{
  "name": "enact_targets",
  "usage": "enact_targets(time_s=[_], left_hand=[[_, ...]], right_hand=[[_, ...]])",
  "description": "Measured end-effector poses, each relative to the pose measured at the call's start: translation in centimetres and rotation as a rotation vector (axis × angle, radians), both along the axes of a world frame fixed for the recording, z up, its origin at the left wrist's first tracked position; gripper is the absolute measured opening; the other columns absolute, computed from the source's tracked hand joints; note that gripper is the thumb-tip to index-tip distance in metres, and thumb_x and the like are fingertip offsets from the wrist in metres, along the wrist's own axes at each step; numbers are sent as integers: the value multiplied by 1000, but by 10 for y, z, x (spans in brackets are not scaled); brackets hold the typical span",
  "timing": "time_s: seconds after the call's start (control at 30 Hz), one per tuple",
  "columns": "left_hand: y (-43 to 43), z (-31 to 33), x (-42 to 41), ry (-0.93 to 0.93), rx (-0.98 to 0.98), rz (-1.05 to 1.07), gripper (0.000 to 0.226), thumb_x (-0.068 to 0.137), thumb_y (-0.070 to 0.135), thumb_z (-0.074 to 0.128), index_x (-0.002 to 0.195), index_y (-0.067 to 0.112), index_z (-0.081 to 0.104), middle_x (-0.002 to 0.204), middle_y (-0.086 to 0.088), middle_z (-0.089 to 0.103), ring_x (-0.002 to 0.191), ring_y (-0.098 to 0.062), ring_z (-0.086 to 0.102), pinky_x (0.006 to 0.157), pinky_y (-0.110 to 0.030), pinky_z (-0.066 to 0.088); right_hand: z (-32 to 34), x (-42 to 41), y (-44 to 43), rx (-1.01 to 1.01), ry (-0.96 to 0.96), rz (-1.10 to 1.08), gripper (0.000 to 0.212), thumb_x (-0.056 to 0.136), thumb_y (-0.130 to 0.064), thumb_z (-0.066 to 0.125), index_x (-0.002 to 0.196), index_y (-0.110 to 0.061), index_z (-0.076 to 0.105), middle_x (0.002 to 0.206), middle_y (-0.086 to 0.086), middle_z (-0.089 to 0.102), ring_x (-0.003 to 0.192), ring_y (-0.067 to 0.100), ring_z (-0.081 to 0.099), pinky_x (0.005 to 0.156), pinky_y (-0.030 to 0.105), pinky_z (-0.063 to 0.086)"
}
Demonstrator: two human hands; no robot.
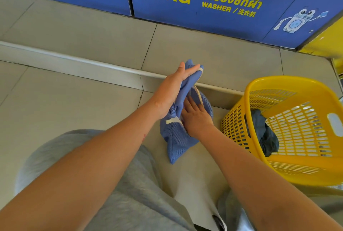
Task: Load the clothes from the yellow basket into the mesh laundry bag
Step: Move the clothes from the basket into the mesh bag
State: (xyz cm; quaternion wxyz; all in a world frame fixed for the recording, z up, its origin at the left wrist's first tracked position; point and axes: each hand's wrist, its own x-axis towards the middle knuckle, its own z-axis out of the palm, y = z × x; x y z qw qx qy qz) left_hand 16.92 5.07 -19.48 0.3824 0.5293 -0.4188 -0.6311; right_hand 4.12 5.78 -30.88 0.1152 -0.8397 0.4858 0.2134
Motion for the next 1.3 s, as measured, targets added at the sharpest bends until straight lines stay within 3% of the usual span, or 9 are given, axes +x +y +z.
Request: enact_targets(time_s=[0.2,0.4,0.5,0.6,0.73,0.93,1.07,1.13,1.3], left_hand=[[-1,-1,2,17,12,13,51,103,47,17,133,35,57,147,10,46,132,-4,44,112,-25,30],[2,6,1,-39,-69,54,52,104,45,17,137,31,53,143,13,48,122,2,48,103,-17,34],[3,7,-8,-47,-70,56,52,104,46,17,137,31,54,143,11,48,123,-2,48,103,-18,34],[2,8,-23,-62,-99,52,52,104,46,17,136,30,55,147,8,46,130,-7,45,109,-23,32],[1,13,-50,-59,-136,26,52,104,45,18,134,28,57,144,6,50,124,-5,48,101,-18,35],[-2,15,-86,-114,-206,-64,53,106,37,13,144,19,45,151,-2,40,136,-13,38,107,-25,26],[-7,14,-105,-48,-112,-53,52,104,44,23,137,17,53,139,-4,54,125,-16,51,109,-36,38],[-10,12,-115,-158,-177,-39,51,106,34,18,137,12,52,143,-10,49,127,-17,47,107,-28,35],[-22,-4,-129,-256,-238,2,43,104,43,23,123,32,60,135,6,54,124,-13,50,101,-25,36]], right_hand=[[-1,-6,-9,76,66,-140,77,97,-43,37,152,-24,-13,162,5,-14,150,26,-9,122,43,0],[19,-5,-1,3,-393,-321,75,94,-55,40,154,-23,9,162,5,12,148,26,15,118,41,23],[49,-18,10,-125,-623,-386,58,97,-46,42,149,-23,29,156,1,30,142,22,29,111,35,29],[73,-41,16,-325,-650,-376,47,98,-40,44,139,-18,44,144,4,47,130,26,44,104,33,36],[91,-84,18,-484,-677,-493,45,97,-35,48,136,-13,48,142,7,48,129,30,45,102,38,39],[84,-155,22,-502,-525,-719,48,96,-30,50,139,-10,45,142,14,48,127,38,44,104,44,36],[57,-193,18,-254,-313,-867,54,97,-35,46,144,-10,33,147,16,38,134,38,36,108,47,33],[39,-208,11,-104,-226,-880,62,97,-39,48,146,-7,27,148,19,35,135,42,33,108,50,32],[0,-223,-10,134,-88,-851,84,91,-44,57,151,-7,12,151,23,27,136,44,32,108,54,35]])
